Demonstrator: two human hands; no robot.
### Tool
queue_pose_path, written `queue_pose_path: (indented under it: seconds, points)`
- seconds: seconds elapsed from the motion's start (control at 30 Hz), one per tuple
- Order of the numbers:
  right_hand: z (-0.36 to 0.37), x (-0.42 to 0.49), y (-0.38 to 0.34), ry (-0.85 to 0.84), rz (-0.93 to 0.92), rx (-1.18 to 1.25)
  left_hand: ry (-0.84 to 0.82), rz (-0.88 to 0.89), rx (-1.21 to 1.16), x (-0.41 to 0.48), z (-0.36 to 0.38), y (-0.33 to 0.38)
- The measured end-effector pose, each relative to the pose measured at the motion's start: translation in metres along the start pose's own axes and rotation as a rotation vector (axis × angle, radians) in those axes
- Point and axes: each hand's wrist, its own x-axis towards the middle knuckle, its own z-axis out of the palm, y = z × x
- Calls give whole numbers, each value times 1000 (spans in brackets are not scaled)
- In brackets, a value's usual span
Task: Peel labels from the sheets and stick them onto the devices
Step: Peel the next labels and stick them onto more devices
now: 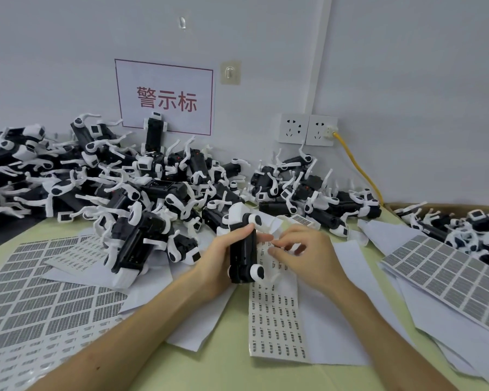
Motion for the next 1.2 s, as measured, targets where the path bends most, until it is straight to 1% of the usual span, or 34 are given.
queue_pose_path:
  seconds: [0.1, 0.47, 0.6, 0.77, 0.97, 1.07, 1.2]
  points:
    - [0, 0, 2, 5, -26, -28, 10, -7, -25, 1, 2, -1]
    - [3, 2, 6, 53, -42, -97, 61, 28, 19, 1, 9, 0]
    - [-5, 3, 2, 98, -7, -12, 89, 36, 24, -1, 10, 1]
    - [-2, 1, -4, -26, 52, 36, 80, 59, 6, -4, 9, 2]
    - [-1, -2, -3, -99, 80, 92, 103, 70, 25, -3, 5, -2]
    - [2, -2, -1, -91, 56, 68, 113, 93, 27, -2, 5, -3]
    - [2, 0, 4, -50, -52, -51, 132, 122, 56, 0, 5, -4]
